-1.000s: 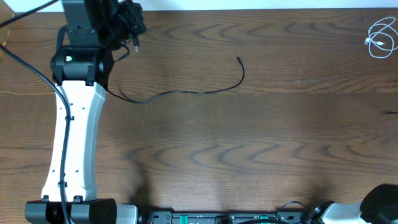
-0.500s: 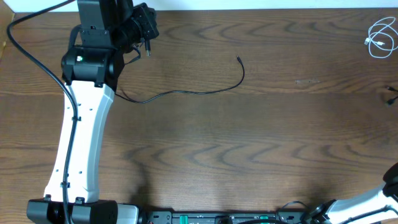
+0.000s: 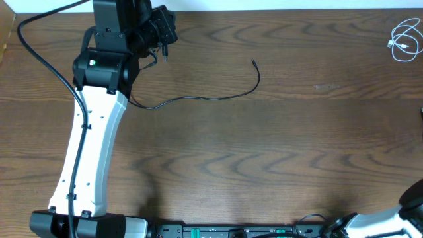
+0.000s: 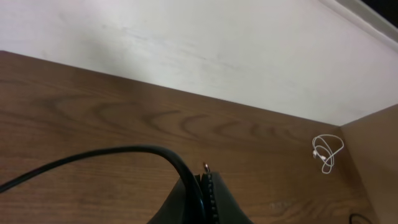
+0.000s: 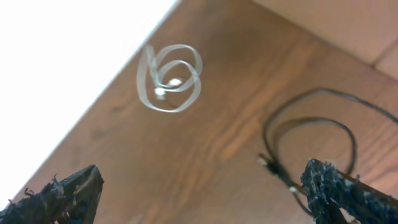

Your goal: Untangle cables

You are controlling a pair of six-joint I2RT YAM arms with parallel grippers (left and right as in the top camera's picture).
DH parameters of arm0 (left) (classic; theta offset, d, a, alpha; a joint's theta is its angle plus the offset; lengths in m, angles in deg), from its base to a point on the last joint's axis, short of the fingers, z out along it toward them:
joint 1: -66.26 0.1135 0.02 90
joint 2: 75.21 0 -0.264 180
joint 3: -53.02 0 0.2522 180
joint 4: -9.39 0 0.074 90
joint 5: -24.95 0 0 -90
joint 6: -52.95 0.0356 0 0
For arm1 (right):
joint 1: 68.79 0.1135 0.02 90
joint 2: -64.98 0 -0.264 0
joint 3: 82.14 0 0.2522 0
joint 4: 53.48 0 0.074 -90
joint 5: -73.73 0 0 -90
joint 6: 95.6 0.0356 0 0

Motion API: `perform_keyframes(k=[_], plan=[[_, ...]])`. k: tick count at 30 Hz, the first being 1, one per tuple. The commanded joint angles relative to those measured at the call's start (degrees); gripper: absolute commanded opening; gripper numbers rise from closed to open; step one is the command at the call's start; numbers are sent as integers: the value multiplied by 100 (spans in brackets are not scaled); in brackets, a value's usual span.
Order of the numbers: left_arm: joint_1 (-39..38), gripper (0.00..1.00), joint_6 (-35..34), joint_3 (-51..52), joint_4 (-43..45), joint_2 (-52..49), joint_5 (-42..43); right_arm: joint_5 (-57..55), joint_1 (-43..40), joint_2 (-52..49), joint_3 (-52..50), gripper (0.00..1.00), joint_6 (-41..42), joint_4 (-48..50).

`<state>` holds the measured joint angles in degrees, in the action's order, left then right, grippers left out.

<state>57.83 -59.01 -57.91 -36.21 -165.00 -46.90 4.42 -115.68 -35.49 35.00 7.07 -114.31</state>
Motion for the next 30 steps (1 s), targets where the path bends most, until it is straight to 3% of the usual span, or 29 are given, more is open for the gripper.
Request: perform_keyframes(k=[1, 9, 19, 20, 23, 26, 30], plan=[[-133, 7, 142, -63, -35, -11, 76, 678, 249, 387, 46, 99, -214, -103], [-1211, 8, 136, 205, -186, -186, 92, 977, 1036, 455, 44, 99, -315, -400], [-2946, 8, -39, 308, -146, -1419, 90, 490, 1567, 455, 44, 99, -354, -411], [-3067, 11, -39, 308, -114, -1510, 92, 487, 1565, 455, 44, 99, -354, -422], [-3303, 60, -37, 308, -13, -1624, 90, 472, 1567, 455, 44, 99, -354, -463], [-3383, 93, -37, 304, 153, -1604, 90, 474, 1567, 452, 44, 99, -354, -498], [-3287, 96, -33, 216, 284, -1473, 90, 474, 1657, 422, 44, 99, -354, -501]])
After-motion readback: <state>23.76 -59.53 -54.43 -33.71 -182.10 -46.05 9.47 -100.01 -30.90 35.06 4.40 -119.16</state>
